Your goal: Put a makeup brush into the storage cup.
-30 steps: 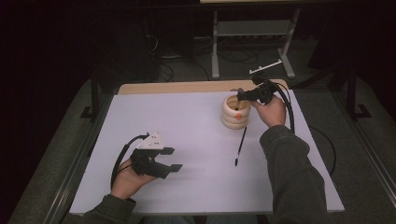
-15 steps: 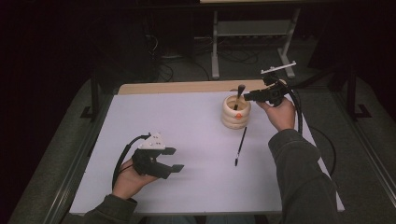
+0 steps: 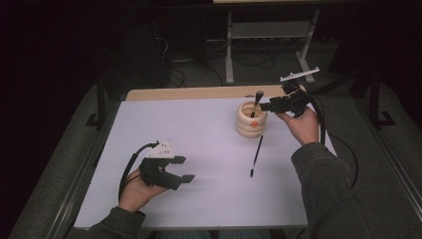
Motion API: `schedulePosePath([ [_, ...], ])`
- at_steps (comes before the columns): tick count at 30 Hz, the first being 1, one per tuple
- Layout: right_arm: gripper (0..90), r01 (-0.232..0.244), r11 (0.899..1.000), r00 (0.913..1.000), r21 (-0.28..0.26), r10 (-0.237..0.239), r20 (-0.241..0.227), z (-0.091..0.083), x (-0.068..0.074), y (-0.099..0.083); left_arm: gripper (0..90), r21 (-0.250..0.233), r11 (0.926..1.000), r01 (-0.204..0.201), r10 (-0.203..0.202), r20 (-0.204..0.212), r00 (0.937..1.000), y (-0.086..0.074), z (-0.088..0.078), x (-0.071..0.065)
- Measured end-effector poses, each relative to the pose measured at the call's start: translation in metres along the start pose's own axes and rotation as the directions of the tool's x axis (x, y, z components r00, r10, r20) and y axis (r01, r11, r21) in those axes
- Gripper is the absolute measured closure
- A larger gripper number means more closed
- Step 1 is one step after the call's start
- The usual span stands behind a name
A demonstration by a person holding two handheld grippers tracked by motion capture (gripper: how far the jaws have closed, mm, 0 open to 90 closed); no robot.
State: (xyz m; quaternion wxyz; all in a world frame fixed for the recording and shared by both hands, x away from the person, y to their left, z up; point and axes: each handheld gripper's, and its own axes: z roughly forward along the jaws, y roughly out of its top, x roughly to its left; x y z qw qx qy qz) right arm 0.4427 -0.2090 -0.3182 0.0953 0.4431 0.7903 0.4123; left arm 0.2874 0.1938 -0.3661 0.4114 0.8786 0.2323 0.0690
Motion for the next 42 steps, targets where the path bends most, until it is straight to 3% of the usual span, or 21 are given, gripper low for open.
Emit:
schedulePosePath([
  [23,38.9,0.047,0.998,0.9986,-0.037,-0.048,-0.024,-0.023,0.014,-0.014,29.8,-0.001,1.0,0.0,0.0,-0.009,1.0,-0.001,-0.002,0.0],
  [42,37.1,0.047,0.999,0.9984,0.028,-0.046,-0.032,-0.02,0.017,-0.039,29.3,0.007,1.0,-0.002,0.002,-0.012,0.9999,-0.001,-0.002,0.001],
])
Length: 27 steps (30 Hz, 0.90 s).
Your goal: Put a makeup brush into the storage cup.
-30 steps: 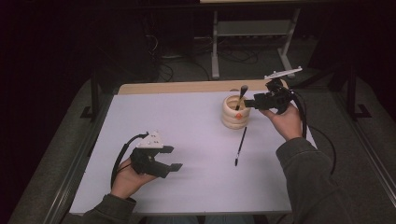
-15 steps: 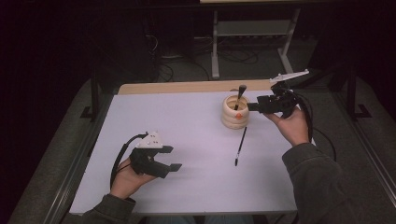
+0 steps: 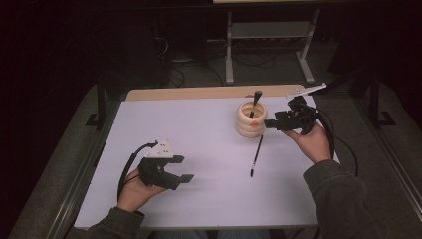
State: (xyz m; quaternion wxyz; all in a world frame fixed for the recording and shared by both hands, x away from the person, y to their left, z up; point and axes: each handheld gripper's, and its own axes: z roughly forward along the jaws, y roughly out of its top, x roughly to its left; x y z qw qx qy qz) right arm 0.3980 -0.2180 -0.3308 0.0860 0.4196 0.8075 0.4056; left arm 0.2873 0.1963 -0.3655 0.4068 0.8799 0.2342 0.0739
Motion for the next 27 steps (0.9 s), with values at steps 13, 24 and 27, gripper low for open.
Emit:
schedulePosePath([
  [13,37.2,0.011,1.0,0.9999,0.018,-0.011,-0.002,-0.004,0.004,-0.011,29.3,0.006,1.0,-0.007,0.007,-0.002,1.0,0.001,0.002,-0.003],
  [24,37.3,0.008,0.999,0.9999,0.035,-0.008,-0.006,-0.001,0.006,-0.016,29.3,0.0,1.0,-0.006,0.006,-0.004,1.0,0.001,0.001,-0.003],
  [27,37.5,0.014,0.999,0.9999,0.037,-0.014,-0.006,-0.001,0.007,-0.017,29.3,0.0,1.0,-0.004,0.004,-0.003,1.0,0.001,0.001,-0.003],
])
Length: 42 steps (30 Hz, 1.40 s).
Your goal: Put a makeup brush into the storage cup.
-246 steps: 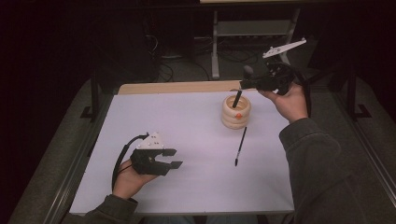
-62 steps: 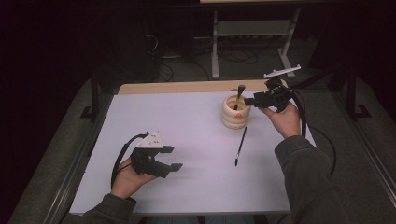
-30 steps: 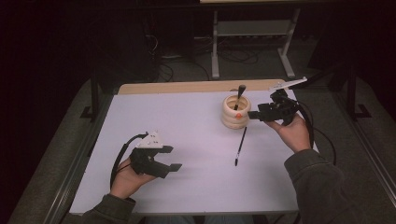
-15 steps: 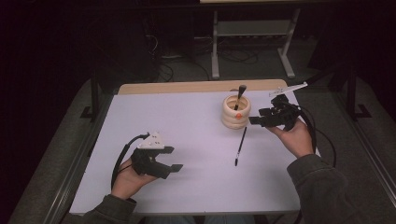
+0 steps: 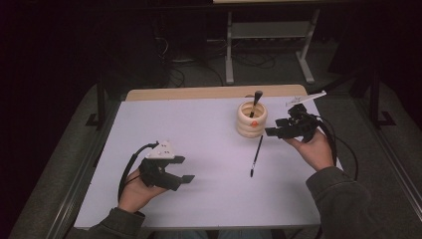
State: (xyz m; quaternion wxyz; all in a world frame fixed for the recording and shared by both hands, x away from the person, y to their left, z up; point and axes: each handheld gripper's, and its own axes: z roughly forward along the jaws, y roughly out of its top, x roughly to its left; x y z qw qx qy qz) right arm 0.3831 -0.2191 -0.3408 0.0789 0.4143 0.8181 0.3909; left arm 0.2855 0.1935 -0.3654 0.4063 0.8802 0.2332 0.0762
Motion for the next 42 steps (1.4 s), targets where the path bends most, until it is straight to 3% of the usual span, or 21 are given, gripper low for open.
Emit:
schedulePosePath([
  [42,38.7,0.034,0.999,0.9994,0.037,-0.034,-0.005,0.0,0.007,-0.017,29.6,0.002,1.0,-0.003,0.003,0.003,1.0,0.001,0.003,-0.003],
])
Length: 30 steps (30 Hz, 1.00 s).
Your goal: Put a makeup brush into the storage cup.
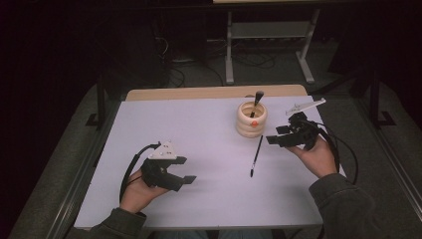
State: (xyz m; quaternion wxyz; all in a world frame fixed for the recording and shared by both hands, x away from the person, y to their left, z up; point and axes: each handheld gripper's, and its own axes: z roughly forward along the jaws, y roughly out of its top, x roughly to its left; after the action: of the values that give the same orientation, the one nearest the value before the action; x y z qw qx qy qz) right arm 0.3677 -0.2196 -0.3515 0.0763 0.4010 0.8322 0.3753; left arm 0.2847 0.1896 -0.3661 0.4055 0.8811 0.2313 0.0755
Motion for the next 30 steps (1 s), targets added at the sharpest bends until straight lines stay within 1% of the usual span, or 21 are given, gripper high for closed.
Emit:
schedulePosePath([
  [3,38.5,0.0,1.0,1.0,0.0,0.0,0.0,0.0,0.001,-0.001,29.6,-0.001,1.0,0.0,0.0,0.0,1.0,0.0,0.001,-0.001],
  [5,38.4,0.012,1.0,0.9999,0.002,-0.012,0.004,-0.001,0.002,-0.002,29.6,0.002,1.0,0.004,-0.004,0.004,1.0,0.001,0.003,-0.001],
  [9,38.2,0.016,1.0,0.9999,-0.024,-0.016,0.003,-0.006,0.005,-0.005,29.8,-0.008,0.9999,0.013,-0.013,0.008,0.9999,0.004,0.008,-0.003],
  [11,38.0,0.013,0.999,0.9999,-0.036,-0.013,0.0,-0.008,0.006,-0.008,29.9,-0.005,1.0,0.006,-0.006,0.009,0.9999,0.008,0.011,-0.005],
  [12,37.8,0.007,0.999,1.0,-0.042,-0.007,0.0,-0.008,0.007,-0.01,29.9,-0.003,0.9999,0.014,-0.014,0.013,0.9998,0.01,0.013,-0.006],
  [14,36.8,0.012,0.998,0.9999,-0.061,-0.012,0.004,-0.008,0.006,-0.014,29.9,-0.004,0.9998,0.017,-0.017,0.017,0.9997,0.014,0.018,-0.009],
  [15,36.6,0.0,0.998,1.0,-0.058,0.0,0.008,-0.009,0.007,-0.017,30.0,-0.006,0.9999,0.016,-0.016,0.021,0.9996,0.017,0.022,-0.009],
  [16,36.6,-0.001,0.998,0.9999,-0.067,0.001,0.012,-0.009,0.007,-0.019,30.3,-0.004,0.9999,0.016,-0.016,0.024,0.9996,0.019,0.026,-0.01],
  [19,35.6,-0.004,0.996,0.9995,-0.085,0.007,0.03,-0.009,0.008,-0.026,30.5,0.012,0.9996,0.026,-0.026,0.039,0.9989,0.027,0.039,-0.011],
  [20,35.0,-0.012,0.996,0.9992,-0.086,0.015,0.038,-0.008,0.009,-0.028,30.6,0.019,0.9994,0.028,-0.029,0.039,0.9988,0.029,0.043,-0.012],
  [21,35.0,-0.004,0.996,0.9989,-0.089,0.008,0.045,-0.008,0.009,-0.03,30.7,0.026,0.9993,0.027,-0.028,0.04,0.9988,0.032,0.047,-0.013],
  [24,34.9,-0.001,0.995,0.9977,-0.095,0.008,0.068,-0.005,0.012,-0.036,31.6,0.029,0.9989,0.036,-0.037,0.039,0.9986,0.04,0.058,-0.016],
  [26,34.3,-0.001,0.995,0.9972,-0.102,0.009,0.074,-0.003,0.013,-0.039,32.0,0.037,0.9984,0.043,-0.045,0.04,0.9982,0.045,0.065,-0.017],
  [27,33.9,-0.005,0.995,0.997,-0.096,0.012,0.076,-0.002,0.014,-0.041,32.1,0.044,0.9979,0.048,-0.049,0.043,0.9978,0.048,0.067,-0.017],
  [30,33.8,-0.002,0.994,0.9965,-0.105,0.011,0.083,0.0,0.016,-0.044,32.3,0.041,0.9973,0.061,-0.063,0.042,0.9971,0.055,0.077,-0.019],
])
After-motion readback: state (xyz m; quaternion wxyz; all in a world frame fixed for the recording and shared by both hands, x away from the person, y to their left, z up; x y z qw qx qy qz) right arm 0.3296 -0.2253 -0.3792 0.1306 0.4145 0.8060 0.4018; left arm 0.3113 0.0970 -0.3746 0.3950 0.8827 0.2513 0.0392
